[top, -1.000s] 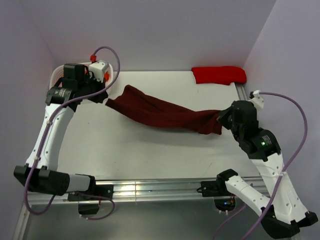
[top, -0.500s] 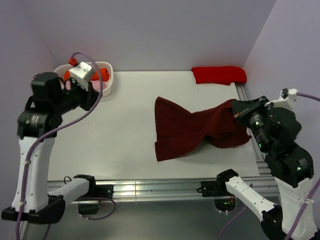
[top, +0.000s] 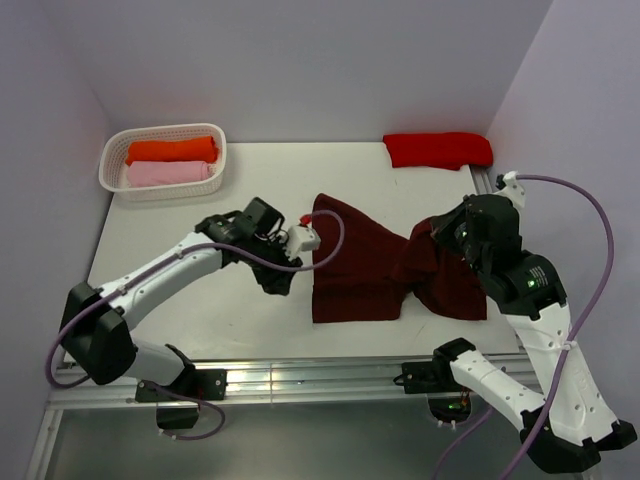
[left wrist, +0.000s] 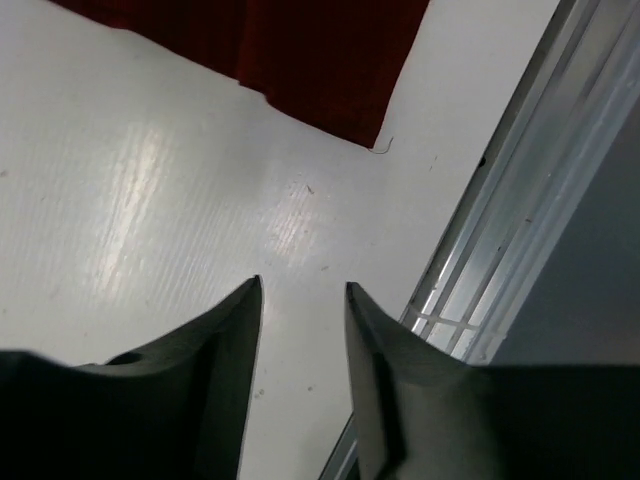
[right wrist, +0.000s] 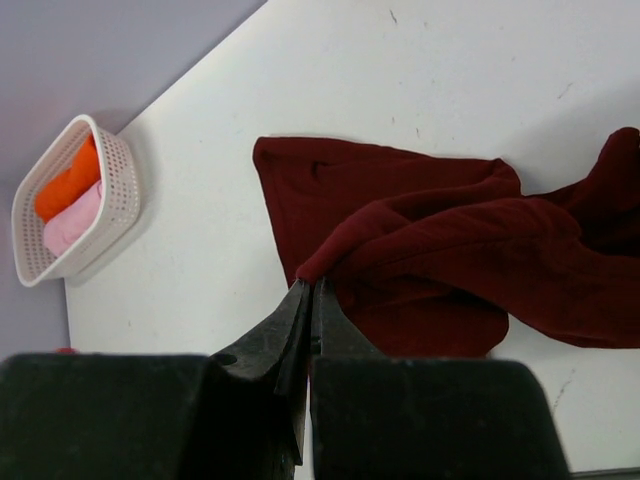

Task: Roll the t-shirts
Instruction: Flatten the tshirt

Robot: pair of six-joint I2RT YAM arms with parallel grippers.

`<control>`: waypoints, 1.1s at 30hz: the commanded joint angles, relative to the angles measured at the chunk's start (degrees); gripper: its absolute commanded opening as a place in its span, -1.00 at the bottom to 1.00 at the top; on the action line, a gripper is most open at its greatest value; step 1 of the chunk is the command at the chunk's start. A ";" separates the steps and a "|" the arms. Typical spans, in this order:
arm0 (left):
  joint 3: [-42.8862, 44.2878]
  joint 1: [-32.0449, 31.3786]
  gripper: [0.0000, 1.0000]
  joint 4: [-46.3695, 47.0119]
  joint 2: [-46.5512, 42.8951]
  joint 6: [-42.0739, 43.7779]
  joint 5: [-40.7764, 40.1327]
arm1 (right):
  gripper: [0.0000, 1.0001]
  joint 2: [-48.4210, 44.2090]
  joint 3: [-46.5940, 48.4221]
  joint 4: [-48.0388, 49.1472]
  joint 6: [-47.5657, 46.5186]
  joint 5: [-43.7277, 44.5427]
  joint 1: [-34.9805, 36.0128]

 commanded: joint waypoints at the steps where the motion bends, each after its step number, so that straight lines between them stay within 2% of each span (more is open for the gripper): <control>1: -2.49 -4.16 -0.03 4.45 3.74 1.01 -3.87 | -1.00 0.34 -1.01 3.90 0.45 1.25 -0.45; 7: -5.31 -13.48 0.18 12.36 8.57 -1.70 -7.83 | -1.00 0.00 -4.27 5.57 1.41 1.07 -0.45; 14: -5.05 -21.65 0.16 18.25 14.03 -3.64 -14.06 | -1.00 -0.53 -5.58 5.40 1.33 1.25 -0.45; 27: -1.09 -25.62 0.13 23.17 21.33 -4.78 -25.57 | -1.00 -1.41 -7.87 6.10 1.06 0.81 -0.45; 33: -2.06 -26.23 0.10 23.79 22.65 -4.52 -27.09 | -1.00 -1.67 -8.66 6.28 0.80 0.72 -0.45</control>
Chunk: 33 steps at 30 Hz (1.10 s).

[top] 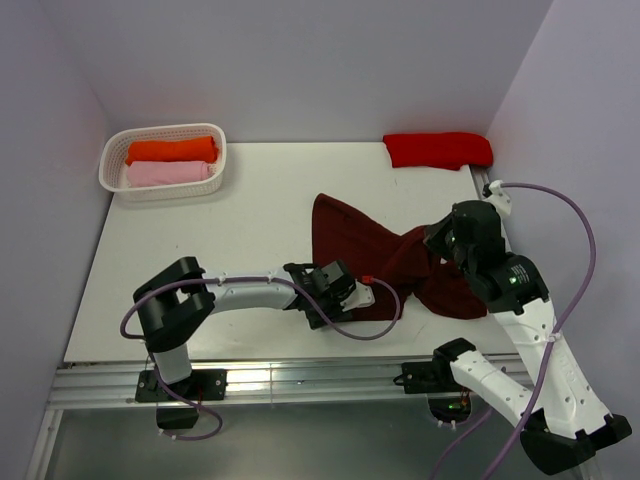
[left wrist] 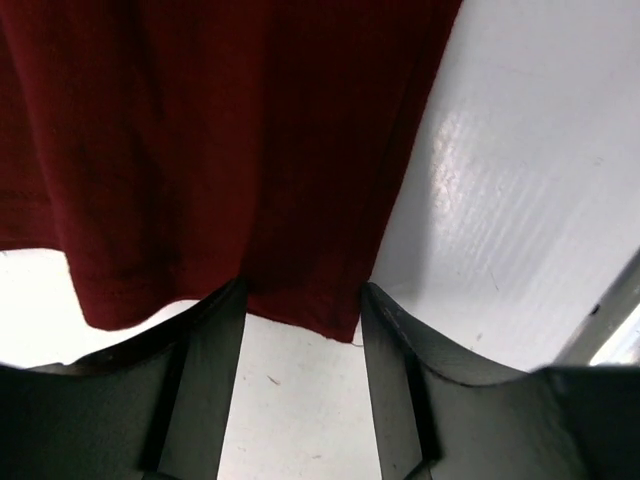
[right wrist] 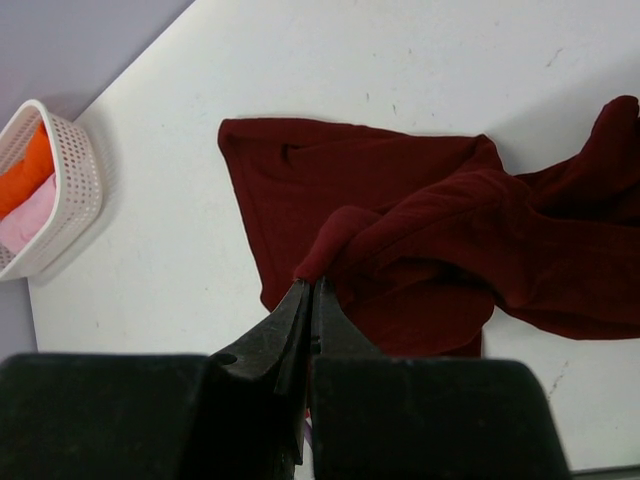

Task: Roll the t-shirts
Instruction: Flatten the tshirt

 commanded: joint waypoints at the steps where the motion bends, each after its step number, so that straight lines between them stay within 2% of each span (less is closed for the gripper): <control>1: 0.42 -0.49 0.09 1.65 0.16 -0.08 -1.82 | -1.00 -0.89 -0.55 2.45 -0.27 0.59 -0.36; 3: -0.03 -0.66 0.08 1.91 -0.11 0.27 -1.64 | -1.00 -1.06 -0.90 2.45 -0.27 0.68 -0.36; 6: 0.06 -0.84 -0.08 1.48 0.24 0.44 -2.34 | -1.00 -1.15 -1.34 2.54 -0.19 0.76 -0.36; 9: -0.29 -0.75 -0.51 1.65 -0.37 0.79 -2.87 | -1.00 -1.07 -1.43 2.63 -0.27 0.68 -0.27; 10: -0.55 -0.75 -0.76 1.65 -0.89 0.80 -3.13 | -1.00 -1.15 -1.43 2.63 -0.36 0.59 -0.36; 12: -0.64 -0.58 -0.99 1.30 -3.43 1.23 -3.75 | -1.00 -1.15 -1.00 2.37 -0.54 0.85 -0.36; 15: 0.32 1.18 -0.99 -1.06 -7.21 1.93 -4.02 | -1.00 -0.98 0.40 1.49 -1.06 1.55 -0.36; 18: 3.22 5.56 -0.99 -5.18 -14.40 2.55 -3.23 | -1.00 -0.98 1.99 0.70 -1.41 1.82 -0.36; 25: 11.82 19.88 -0.99 -14.69 -29.44 5.10 -3.48 | -1.00 -2.29 6.82 -1.85 -2.21 1.65 -0.36; 33: 19.04 29.22 -0.99 -15.49 -45.87 3.96 -9.54 | -1.00 -3.96 14.55 -4.31 -3.70 0.24 -0.36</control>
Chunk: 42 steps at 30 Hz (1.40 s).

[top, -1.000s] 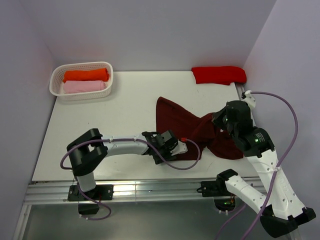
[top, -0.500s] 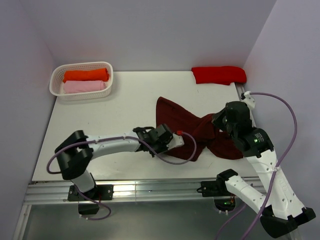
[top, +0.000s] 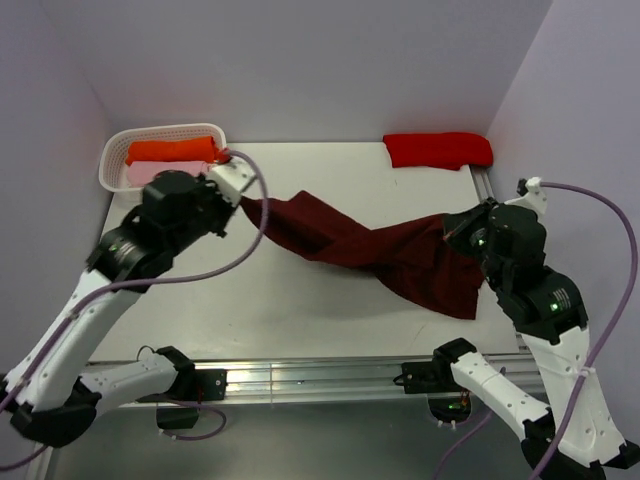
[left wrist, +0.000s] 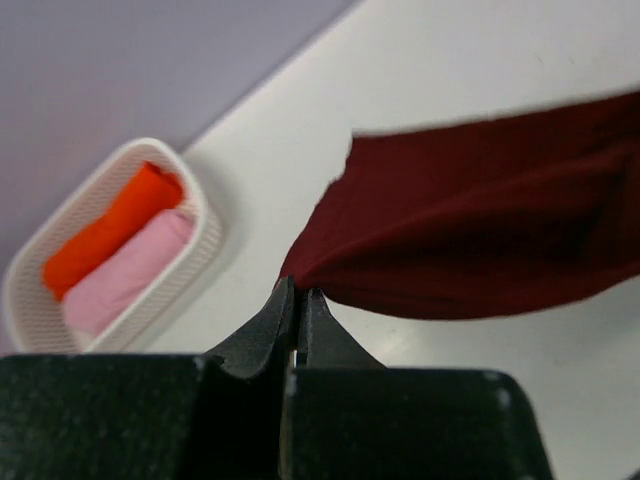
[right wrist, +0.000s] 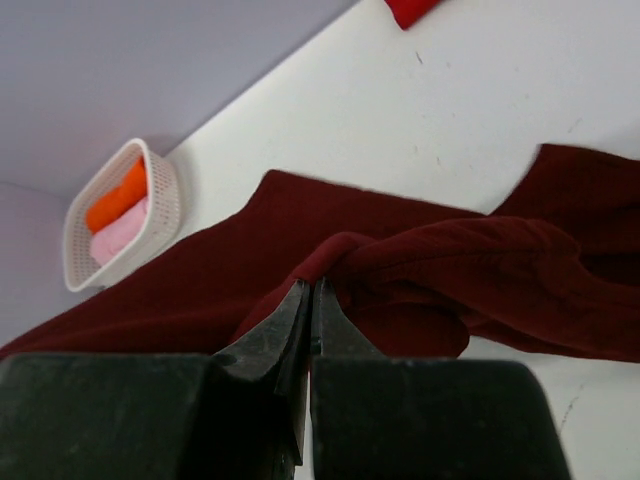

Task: Roll the t-shirts
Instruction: Flatten the tshirt

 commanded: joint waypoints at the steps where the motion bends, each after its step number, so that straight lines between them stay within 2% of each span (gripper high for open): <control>1: 4.50 2.09 -0.99 -1.22 -5.52 -0.30 -5.19 | -1.00 -1.28 5.20 -0.60 -2.08 -0.22 -0.36; 6: 10.48 2.18 -0.99 -0.69 -10.53 -2.23 -10.30 | -1.00 -1.01 10.74 0.63 -5.15 -4.69 -0.36; 11: 13.92 2.18 -0.99 -2.53 -9.14 -0.93 -12.59 | -1.00 1.96 14.78 1.07 -6.74 -6.02 -0.36; 17: 8.39 2.45 -0.99 0.09 -3.44 1.71 -10.58 | -1.00 9.52 15.75 4.41 -8.15 -7.69 -0.36; 20: 6.80 5.95 -0.99 2.82 4.80 3.73 -6.55 | -1.00 15.41 17.95 7.22 -8.76 -8.74 -0.80; 21: 8.80 7.96 -0.99 2.83 7.62 3.91 -1.75 | -1.00 17.34 19.00 7.92 -9.11 -9.27 -1.32; 23: 13.28 16.13 -0.99 1.09 14.47 3.48 4.42 | -1.00 24.19 22.69 10.38 -9.47 -12.60 -3.95; 24: 16.35 18.94 -0.99 0.20 22.42 3.21 6.63 | -1.00 26.91 24.09 11.26 -9.64 -13.75 -5.10; 25: 22.73 23.84 -0.99 -0.42 26.59 3.13 10.66 | -1.00 32.50 25.50 13.09 -9.90 -15.15 -6.07; 26: 26.28 25.63 -0.99 -0.95 30.72 3.39 11.74 | -1.00 35.43 29.17 13.98 -10.43 -17.16 -7.64; 27: 33.71 26.96 -0.99 -2.00 38.68 3.65 12.79 | -1.00 38.33 31.29 14.95 -10.69 -17.79 -8.09; 29: 42.61 29.95 -0.99 -2.97 46.37 2.61 13.25 | -1.00 47.65 39.98 16.53 -11.22 -19.46 -8.88; 30: 54.23 30.65 -0.99 -3.84 54.07 2.08 13.51 | -1.00 50.72 43.41 16.97 -11.40 -20.60 -9.58; 31: 60.79 32.05 -0.99 -5.68 57.97 1.37 13.60 | -1.00 57.02 51.88 16.28 -11.49 -20.79 -9.85; 33: 74.40 33.29 -0.99 -4.83 65.79 0.05 11.76 | -1.00 62.68 59.84 16.89 -11.93 -22.10 -11.08; 35: 71.52 34.09 -0.99 5.34 63.22 0.31 7.91 | -1.00 68.40 68.64 18.47 -11.49 -22.98 -11.79; 36: 63.92 34.52 -0.99 10.25 61.19 0.57 7.36 | -1.00 69.73 70.58 19.25 -11.40 -23.16 -12.57; 37: 61.23 34.79 -0.99 15.78 59.52 0.31 7.36 | -1.00 70.43 71.56 21.70 -11.57 -23.07 -12.75; 38: 60.34 35.14 -0.99 16.36 58.37 -0.47 8.05 | -1.00 70.01 70.61 23.29 -12.45 -22.46 -12.93; 42: 66.56 37.51 -0.99 13.02 59.86 -1.53 10.26 | -1.00 63.51 59.81 32.52 -13.78 -19.74 -13.37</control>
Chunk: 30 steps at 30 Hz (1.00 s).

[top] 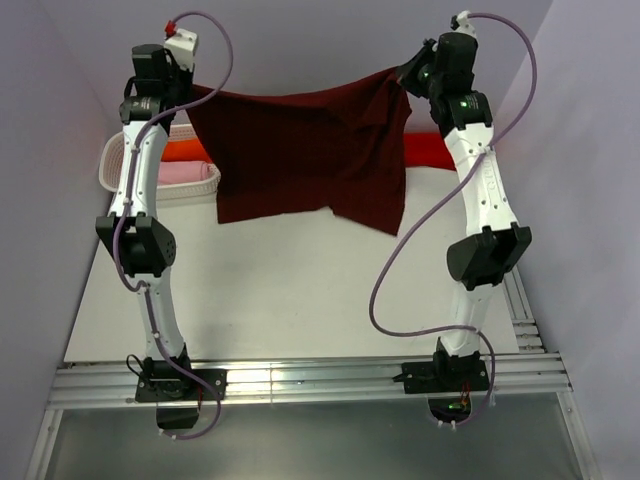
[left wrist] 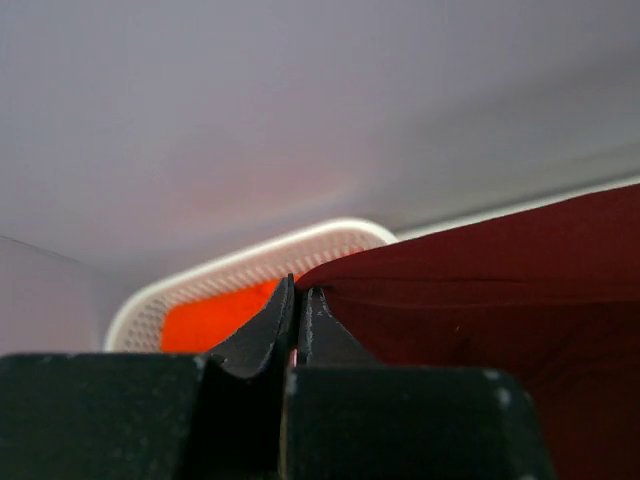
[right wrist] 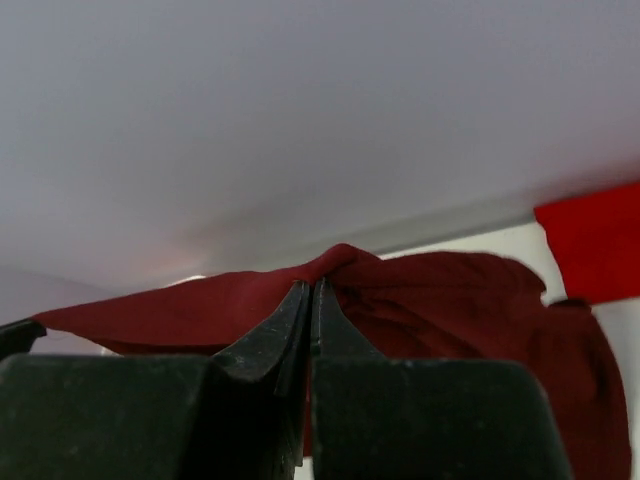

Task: Roll the t-shirts
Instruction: Flatten the tshirt

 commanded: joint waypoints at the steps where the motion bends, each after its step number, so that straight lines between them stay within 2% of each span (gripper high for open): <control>1: 3.30 1.28 -0.99 6.14 -5.67 -1.16 0.90 | -1.00 -8.71 -4.22 12.51 -1.75 0.42 -1.32; 4: -2.42 2.95 -0.99 7.28 -8.48 0.24 0.64 | -1.00 -10.56 -7.20 12.43 -2.36 0.76 -2.21; 7: -1.30 4.26 -0.99 5.01 -8.05 -0.54 1.68 | -1.00 -13.11 -11.96 15.15 -1.41 0.24 -2.82; 10: 3.19 5.23 -0.99 3.33 -5.77 -0.55 1.25 | -1.00 -12.16 -8.31 13.59 -1.31 -1.52 -4.40; 12: 2.94 5.50 -0.99 3.94 -6.02 -0.63 0.99 | -1.00 -11.28 -5.48 12.78 -1.92 -1.52 -4.67; 16: -2.51 5.59 -0.99 11.04 -8.66 -2.12 1.34 | -1.00 -10.40 -2.31 15.85 -2.54 -1.34 -4.76; 20: 3.54 5.67 -0.99 11.84 -4.28 -4.75 1.51 | -1.00 -6.18 4.89 14.72 -2.28 -1.17 -4.85; 23: -1.78 6.29 -0.99 19.02 -5.84 -6.61 2.22 | -1.00 -6.35 1.84 19.62 -2.01 -1.52 -5.02; 26: -3.57 6.55 -0.99 26.14 -5.59 -8.88 2.04 | -1.00 -5.57 0.68 23.41 -2.54 -1.43 -4.93; 30: 0.46 6.90 -0.99 32.66 -1.91 -12.58 1.51 | -1.00 -1.97 1.47 29.29 -1.84 -0.47 -4.93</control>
